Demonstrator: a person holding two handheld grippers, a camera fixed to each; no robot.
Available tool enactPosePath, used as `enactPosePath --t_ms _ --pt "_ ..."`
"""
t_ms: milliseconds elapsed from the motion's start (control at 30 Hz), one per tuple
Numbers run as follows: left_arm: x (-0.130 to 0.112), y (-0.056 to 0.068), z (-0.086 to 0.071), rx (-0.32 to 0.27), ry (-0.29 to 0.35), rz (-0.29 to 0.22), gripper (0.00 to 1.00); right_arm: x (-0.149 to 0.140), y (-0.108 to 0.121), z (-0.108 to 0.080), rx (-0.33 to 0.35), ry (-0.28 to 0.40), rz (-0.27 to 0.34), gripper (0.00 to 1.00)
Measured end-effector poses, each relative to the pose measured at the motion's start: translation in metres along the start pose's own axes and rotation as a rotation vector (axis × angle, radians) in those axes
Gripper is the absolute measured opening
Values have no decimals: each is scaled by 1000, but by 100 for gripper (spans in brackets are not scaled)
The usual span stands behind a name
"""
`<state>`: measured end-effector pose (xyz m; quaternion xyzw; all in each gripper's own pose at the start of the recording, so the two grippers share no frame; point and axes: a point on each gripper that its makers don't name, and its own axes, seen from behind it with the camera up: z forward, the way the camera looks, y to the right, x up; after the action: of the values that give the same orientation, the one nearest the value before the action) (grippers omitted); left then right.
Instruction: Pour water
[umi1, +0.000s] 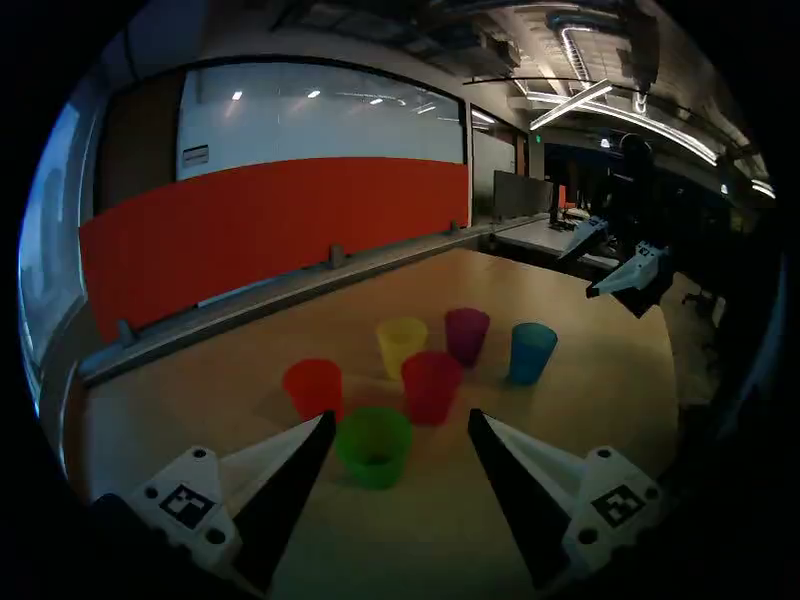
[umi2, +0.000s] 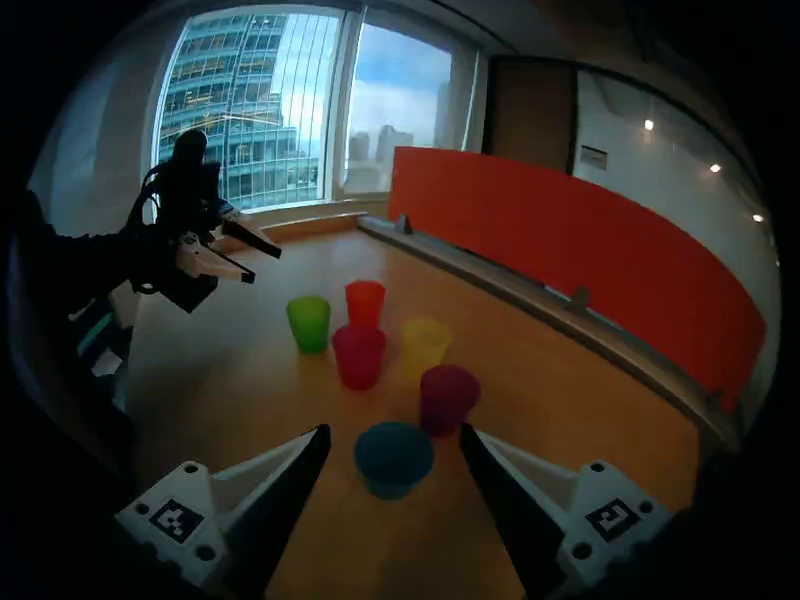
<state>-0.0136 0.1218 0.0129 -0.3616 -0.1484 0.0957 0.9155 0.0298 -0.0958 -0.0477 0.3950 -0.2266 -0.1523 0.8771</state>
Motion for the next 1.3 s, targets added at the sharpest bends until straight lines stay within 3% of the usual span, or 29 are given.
enactPosePath --t_ms 700,1300 --pt "-63 -15 21 15 -141 8 99 -58 4 26 -13 -101 11 100" --pt "-87 -22 49 -10 -197 0 99 -86 5 54 5 -150 44 100"
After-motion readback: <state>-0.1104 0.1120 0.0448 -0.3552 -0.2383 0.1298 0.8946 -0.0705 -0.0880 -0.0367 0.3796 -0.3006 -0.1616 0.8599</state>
